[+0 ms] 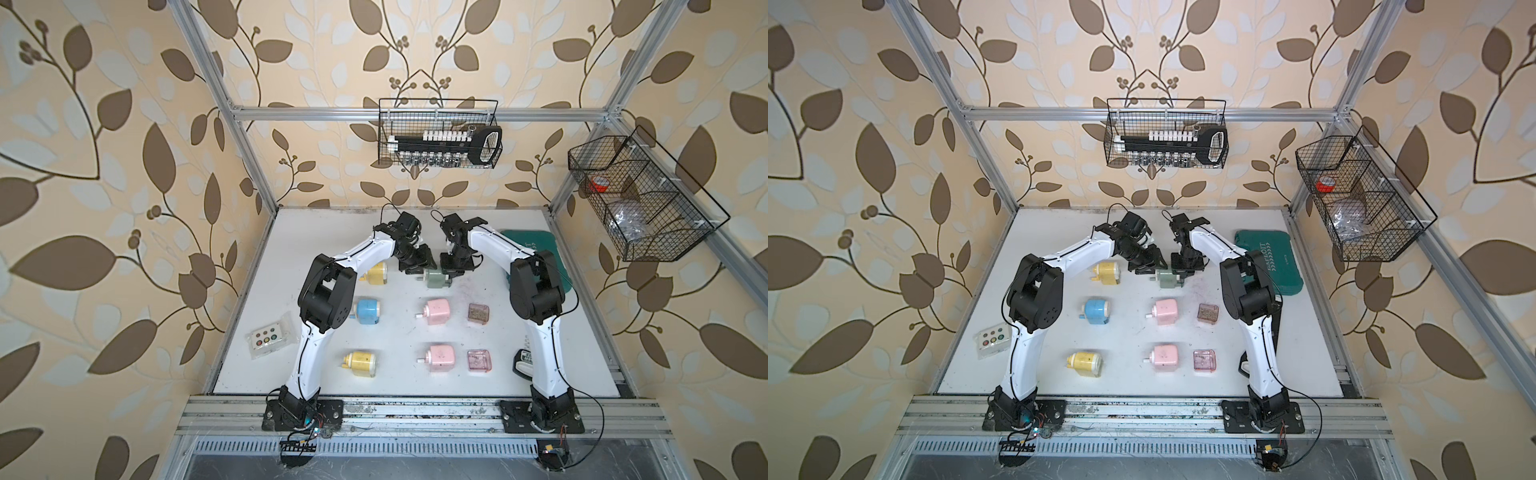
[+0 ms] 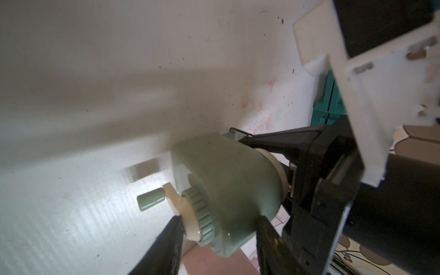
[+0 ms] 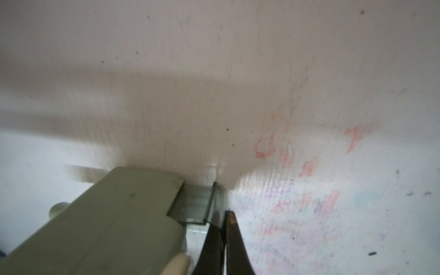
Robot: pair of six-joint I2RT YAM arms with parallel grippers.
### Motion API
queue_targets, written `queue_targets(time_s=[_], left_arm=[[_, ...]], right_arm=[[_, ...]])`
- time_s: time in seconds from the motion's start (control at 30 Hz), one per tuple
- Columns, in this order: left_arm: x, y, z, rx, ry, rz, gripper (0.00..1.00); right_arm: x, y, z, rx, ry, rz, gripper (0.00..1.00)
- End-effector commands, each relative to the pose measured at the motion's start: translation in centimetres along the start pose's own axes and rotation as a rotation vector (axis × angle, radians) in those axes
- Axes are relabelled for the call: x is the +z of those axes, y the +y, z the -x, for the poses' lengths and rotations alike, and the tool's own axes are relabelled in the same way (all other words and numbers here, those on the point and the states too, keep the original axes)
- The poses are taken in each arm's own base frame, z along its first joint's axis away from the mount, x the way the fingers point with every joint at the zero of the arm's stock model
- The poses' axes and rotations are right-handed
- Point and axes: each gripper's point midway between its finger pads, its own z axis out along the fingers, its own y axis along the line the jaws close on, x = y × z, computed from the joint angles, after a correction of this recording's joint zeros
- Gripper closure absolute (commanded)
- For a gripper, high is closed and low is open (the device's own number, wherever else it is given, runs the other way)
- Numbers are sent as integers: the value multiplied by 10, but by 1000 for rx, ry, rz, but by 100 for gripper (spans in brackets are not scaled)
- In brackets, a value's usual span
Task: Put the tray back into the pencil sharpener
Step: Close the container of the pencil sharpener.
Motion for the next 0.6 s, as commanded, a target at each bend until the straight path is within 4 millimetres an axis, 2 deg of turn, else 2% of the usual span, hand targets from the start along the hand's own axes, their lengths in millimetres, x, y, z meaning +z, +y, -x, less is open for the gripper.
queue_targets(time_s=[0.0, 0.37, 0.57], left_arm=[[14, 42, -22, -70, 73, 141, 49], [15, 42, -22, -70, 76, 139, 50], [12, 40, -21, -67, 72, 137, 50]], right_arm=[[-6, 17, -1, -21, -7, 69, 100], [-11, 19, -1, -18, -11, 80, 100], [-20, 16, 2, -8, -31, 78, 95]])
